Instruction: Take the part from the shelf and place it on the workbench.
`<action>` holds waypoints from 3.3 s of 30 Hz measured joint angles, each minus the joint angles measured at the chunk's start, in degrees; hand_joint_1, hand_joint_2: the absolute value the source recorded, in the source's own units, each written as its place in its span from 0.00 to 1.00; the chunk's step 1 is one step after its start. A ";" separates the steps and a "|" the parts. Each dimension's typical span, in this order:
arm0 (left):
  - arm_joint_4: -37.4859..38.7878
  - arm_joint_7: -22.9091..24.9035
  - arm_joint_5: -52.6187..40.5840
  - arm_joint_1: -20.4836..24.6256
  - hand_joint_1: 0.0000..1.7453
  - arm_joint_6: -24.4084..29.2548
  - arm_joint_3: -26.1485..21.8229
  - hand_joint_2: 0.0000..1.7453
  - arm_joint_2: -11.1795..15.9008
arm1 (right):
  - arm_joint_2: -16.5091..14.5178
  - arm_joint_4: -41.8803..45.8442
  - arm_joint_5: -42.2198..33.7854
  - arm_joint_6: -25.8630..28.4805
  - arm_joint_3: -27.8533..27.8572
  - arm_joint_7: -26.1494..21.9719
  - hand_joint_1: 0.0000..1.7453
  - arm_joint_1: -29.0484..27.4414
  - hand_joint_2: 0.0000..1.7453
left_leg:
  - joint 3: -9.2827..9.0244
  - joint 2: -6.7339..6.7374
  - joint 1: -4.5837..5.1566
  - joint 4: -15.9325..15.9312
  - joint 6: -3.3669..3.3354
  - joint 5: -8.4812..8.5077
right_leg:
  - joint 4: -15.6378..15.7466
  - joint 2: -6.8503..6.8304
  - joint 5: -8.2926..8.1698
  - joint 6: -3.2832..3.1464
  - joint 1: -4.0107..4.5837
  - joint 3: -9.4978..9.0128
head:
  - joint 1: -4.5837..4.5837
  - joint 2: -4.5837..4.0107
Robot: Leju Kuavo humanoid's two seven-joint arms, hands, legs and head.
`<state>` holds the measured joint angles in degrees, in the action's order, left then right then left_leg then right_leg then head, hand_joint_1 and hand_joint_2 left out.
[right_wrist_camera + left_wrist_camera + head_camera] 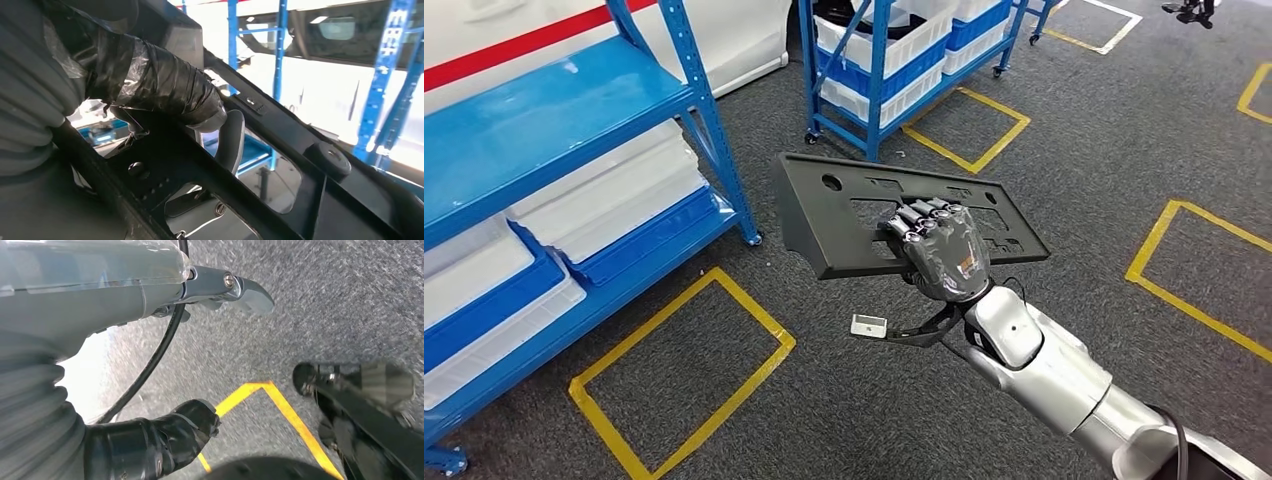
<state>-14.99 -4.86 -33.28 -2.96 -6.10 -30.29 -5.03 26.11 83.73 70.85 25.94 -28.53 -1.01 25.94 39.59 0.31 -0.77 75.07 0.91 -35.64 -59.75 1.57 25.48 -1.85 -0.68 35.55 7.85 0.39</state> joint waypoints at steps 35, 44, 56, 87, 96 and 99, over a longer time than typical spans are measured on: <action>-0.02 2.02 -1.86 -0.82 0.00 1.02 -1.92 1.00 -0.43 | 3.18 3.49 1.97 -1.09 4.70 2.76 1.00 -5.72 1.00 | -6.30 -2.56 0.02 -12.53 -1.00 6.44 | -0.03 3.00 -0.03 0.07 0.32 -0.06 | 0.07 0.00; -0.13 2.42 -2.60 -0.85 0.00 1.25 -2.70 1.00 -0.52 | 5.03 5.21 4.32 -1.20 7.30 3.66 1.00 -7.24 1.00 | -8.71 0.18 0.09 -18.00 -3.16 8.39 | -10.34 -0.54 5.39 2.47 0.03 5.52 | 0.10 0.00; -0.13 2.35 -4.45 -0.03 0.00 2.06 -3.53 1.00 -0.60 | 11.00 5.75 11.43 -2.18 10.09 5.47 1.00 -6.58 1.00 | -9.10 4.31 0.46 -16.25 -0.78 5.84 | 0.49 -2.70 0.33 1.32 0.08 -0.36 | 0.08 0.00; -0.13 2.26 -5.39 0.31 0.00 0.78 -6.97 1.00 -1.63 | 16.82 5.40 11.55 -5.37 10.15 5.89 1.00 0.12 1.00 | -8.15 3.77 0.80 -15.59 -1.03 5.71 | 1.00 -2.74 0.22 1.50 -0.14 -0.62 | 0.10 0.01; -0.13 2.31 -6.26 -0.13 0.00 0.98 -7.62 1.00 -1.64 | 17.00 5.42 11.57 -5.37 10.15 6.47 1.00 -0.28 1.00 | -5.31 -2.62 0.36 -12.48 -1.34 6.96 | 0.50 2.75 0.31 0.96 0.01 -0.52 | 0.10 0.00; -0.13 2.31 -6.29 -0.06 0.00 1.01 -7.74 1.00 -1.64 | 17.05 5.42 11.59 -5.37 10.16 6.52 1.00 -0.40 1.00 | -7.19 -3.84 0.42 -16.51 -1.81 7.86 | 0.35 4.49 0.10 2.02 -0.17 0.03 | 0.10 0.01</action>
<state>-15.13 -2.55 -39.57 -3.02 -5.10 -38.03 -6.67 43.17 89.15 82.44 20.57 -18.38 5.51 25.54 32.39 -3.53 -0.34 58.56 -0.90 -27.79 -59.40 6.06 25.58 0.18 -0.85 35.58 7.96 0.40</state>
